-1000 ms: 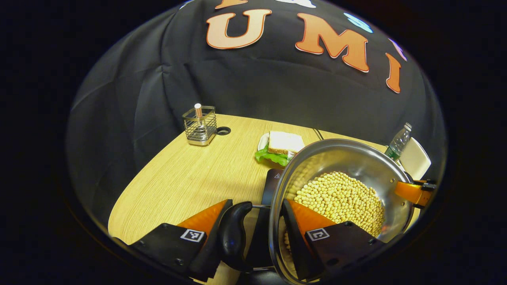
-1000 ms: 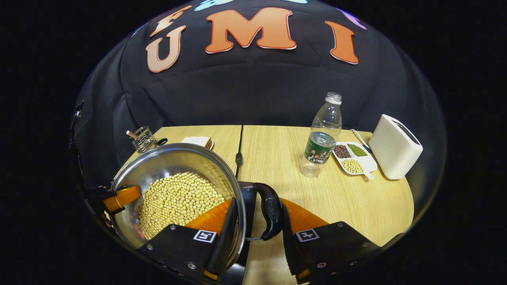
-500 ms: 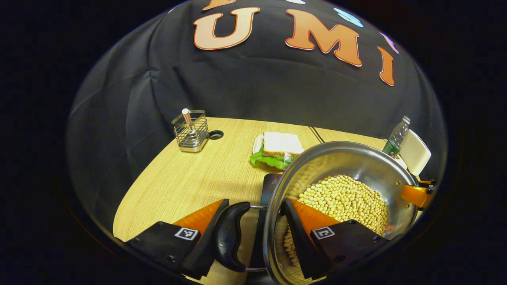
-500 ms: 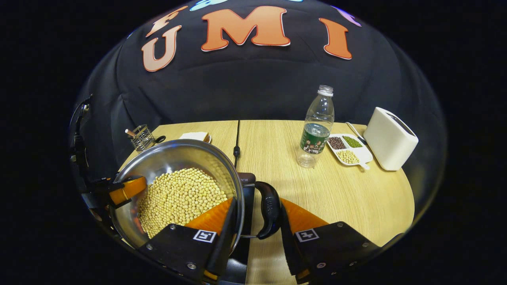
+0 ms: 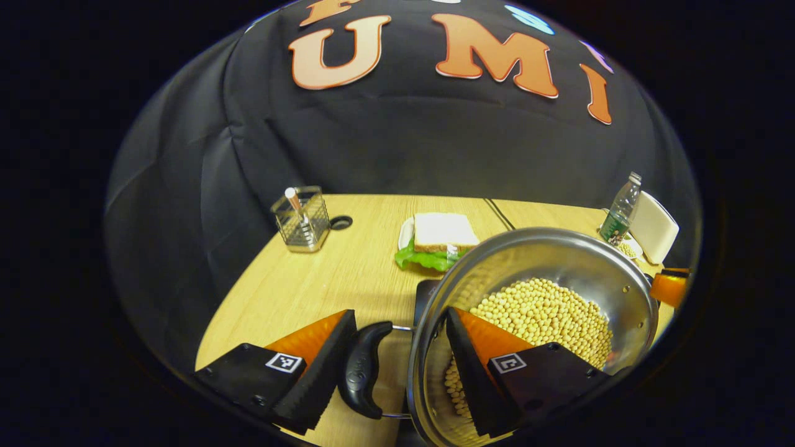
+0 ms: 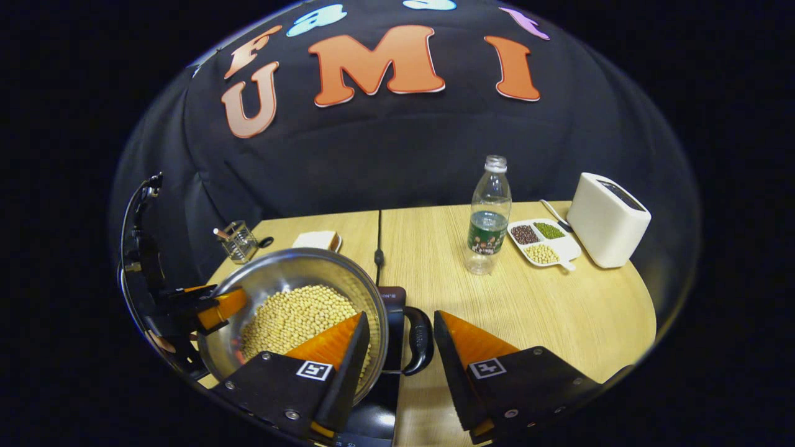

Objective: First push the handle of the pot to place it horizontally, then grasp the pot with both hands and set it on the induction cooktop.

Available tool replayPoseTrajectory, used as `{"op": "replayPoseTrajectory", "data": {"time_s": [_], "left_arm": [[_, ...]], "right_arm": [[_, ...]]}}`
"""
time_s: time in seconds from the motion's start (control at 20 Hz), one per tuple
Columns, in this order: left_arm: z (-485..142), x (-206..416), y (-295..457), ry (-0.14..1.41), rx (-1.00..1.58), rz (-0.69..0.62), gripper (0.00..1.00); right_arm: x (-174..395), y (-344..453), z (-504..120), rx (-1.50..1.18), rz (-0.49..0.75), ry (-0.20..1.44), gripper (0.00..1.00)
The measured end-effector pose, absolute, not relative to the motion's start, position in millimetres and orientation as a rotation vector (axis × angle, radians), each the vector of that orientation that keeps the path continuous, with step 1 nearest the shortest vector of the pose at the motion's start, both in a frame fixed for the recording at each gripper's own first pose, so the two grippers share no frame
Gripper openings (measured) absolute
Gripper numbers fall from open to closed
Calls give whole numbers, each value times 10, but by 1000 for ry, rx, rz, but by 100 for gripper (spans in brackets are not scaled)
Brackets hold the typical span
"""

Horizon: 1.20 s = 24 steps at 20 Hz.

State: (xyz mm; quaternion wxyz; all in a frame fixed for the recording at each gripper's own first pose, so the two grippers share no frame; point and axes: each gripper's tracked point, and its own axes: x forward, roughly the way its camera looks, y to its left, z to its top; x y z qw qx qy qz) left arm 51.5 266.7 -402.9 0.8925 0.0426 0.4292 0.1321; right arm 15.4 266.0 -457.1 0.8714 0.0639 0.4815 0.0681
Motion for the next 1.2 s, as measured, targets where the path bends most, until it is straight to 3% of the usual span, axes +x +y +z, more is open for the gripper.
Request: {"op": "replayPoseTrajectory", "data": {"time_s": [0.45,0.6,0.65,0.75,0.85,0.9,0.95,1.0,1.2], "left_arm": [[-2327,754,2279,537,127,265,100],[-1715,732,2070,426,101,263,99],[-1518,719,2012,389,85,269,92],[-1090,653,1887,311,55,272,100],[-749,586,1802,255,52,262,98],[-646,554,1772,233,44,263,96],[-524,505,1739,208,39,272,95],[-389,480,1706,185,31,275,99],[141,275,1484,99,13,260,99]], "right_arm": [[481,2235,-3321,94,147,660,86],[505,2064,-2718,63,153,509,90],[489,2008,-2526,59,155,464,90],[448,1900,-2159,61,160,398,92],[404,1736,-1910,51,151,375,98],[391,1641,-1809,44,140,367,93],[386,1534,-1696,36,125,354,98],[391,1432,-1574,28,115,329,93],[243,909,-1080,16,70,221,93]]}}
